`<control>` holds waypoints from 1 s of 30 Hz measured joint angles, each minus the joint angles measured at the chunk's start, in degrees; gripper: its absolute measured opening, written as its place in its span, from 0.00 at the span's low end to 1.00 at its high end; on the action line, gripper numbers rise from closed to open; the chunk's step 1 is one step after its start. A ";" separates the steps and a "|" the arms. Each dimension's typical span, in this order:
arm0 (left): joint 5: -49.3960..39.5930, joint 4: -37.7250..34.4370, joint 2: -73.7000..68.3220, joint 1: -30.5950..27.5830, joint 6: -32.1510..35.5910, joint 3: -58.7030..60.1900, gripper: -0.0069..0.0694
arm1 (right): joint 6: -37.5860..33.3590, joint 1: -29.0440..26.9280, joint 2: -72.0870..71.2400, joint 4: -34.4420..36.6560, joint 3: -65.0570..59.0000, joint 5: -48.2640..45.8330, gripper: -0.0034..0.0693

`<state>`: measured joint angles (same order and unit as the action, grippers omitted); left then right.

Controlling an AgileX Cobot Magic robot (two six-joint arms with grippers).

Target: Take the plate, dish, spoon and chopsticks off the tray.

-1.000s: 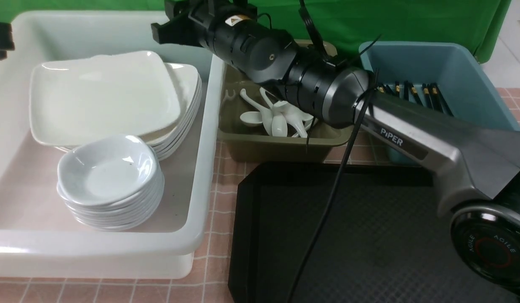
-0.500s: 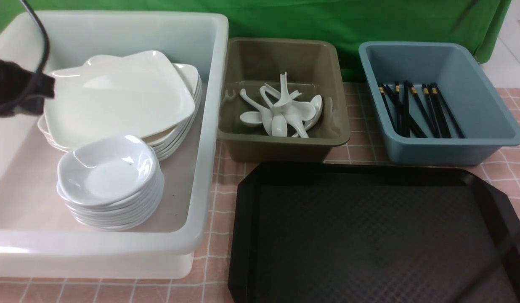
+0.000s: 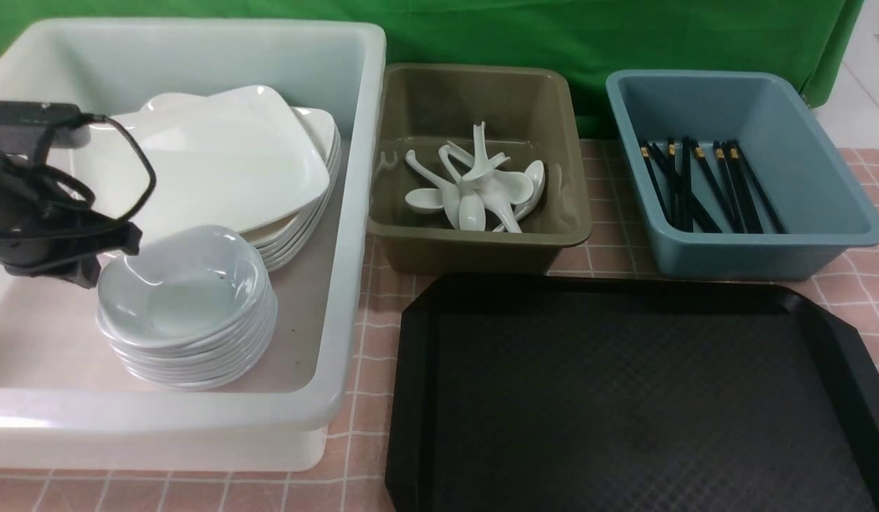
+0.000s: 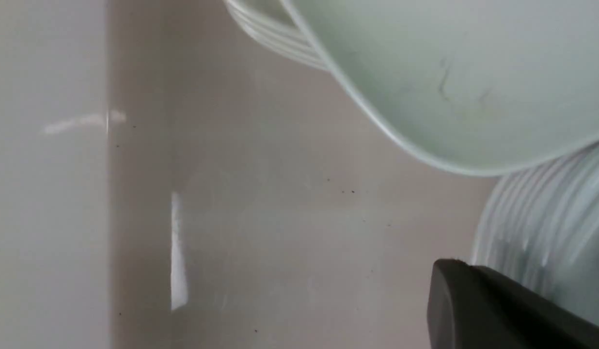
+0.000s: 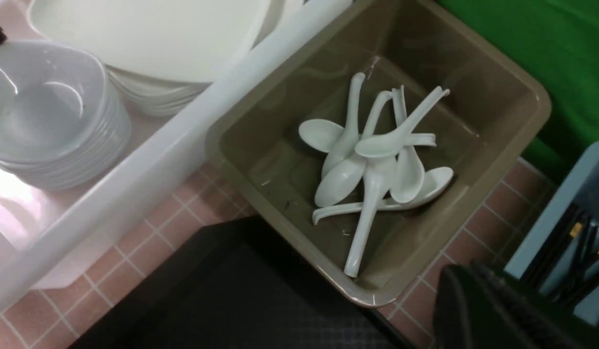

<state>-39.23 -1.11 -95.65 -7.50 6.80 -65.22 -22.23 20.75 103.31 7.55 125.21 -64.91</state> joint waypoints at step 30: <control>-7.06 -4.17 -7.36 -5.39 -1.30 -14.44 0.09 | -0.50 0.00 0.00 1.02 0.00 0.00 0.09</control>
<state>-46.28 -5.28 -103.01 -12.88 5.49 -79.66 -22.73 20.75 103.31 8.56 125.21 -64.91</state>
